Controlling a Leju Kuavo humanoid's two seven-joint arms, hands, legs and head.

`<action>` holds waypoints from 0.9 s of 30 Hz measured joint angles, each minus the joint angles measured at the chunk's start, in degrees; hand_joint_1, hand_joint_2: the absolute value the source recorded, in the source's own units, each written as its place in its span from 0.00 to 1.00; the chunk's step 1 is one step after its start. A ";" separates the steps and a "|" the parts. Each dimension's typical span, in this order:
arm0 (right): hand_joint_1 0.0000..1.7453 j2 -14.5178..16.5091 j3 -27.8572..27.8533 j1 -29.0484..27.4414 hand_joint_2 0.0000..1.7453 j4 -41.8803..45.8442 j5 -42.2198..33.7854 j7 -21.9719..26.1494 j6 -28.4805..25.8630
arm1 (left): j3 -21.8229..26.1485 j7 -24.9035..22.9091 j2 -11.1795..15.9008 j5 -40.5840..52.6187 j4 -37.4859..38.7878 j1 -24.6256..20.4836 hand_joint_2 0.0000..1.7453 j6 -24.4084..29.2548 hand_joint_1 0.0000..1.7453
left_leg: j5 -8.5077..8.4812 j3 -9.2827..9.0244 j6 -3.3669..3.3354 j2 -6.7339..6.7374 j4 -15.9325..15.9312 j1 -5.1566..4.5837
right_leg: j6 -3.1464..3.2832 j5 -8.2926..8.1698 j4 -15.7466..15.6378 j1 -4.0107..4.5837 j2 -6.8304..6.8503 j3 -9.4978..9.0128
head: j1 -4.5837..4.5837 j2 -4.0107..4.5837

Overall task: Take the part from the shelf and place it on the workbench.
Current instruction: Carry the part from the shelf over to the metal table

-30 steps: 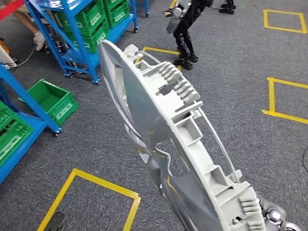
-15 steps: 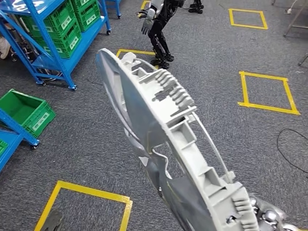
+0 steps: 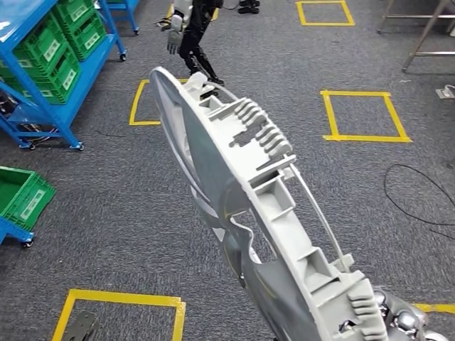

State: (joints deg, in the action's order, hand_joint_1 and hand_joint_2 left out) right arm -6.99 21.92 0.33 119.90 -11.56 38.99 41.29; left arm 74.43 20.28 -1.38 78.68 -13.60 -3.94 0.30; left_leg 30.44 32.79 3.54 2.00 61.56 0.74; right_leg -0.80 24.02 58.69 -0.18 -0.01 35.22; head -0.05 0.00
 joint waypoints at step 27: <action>1.00 -1.06 -0.81 0.22 1.00 0.76 3.26 -0.33 -0.69 | 0.08 -0.68 -0.75 -1.00 0.01 0.01 0.00 -1.56 0.00 | -3.04 -2.22 -0.83 2.64 -4.72 -0.18 | -1.05 0.24 0.59 0.51 1.66 0.17 | -0.40 0.00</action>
State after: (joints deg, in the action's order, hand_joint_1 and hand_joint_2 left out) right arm -8.06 21.11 0.54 120.67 -8.31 38.66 40.60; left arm 74.51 19.61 -2.14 77.68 -13.59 -3.93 -1.26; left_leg 27.40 30.57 2.71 4.64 56.84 0.56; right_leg -1.85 24.26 59.27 0.33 1.65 35.39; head -0.45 0.00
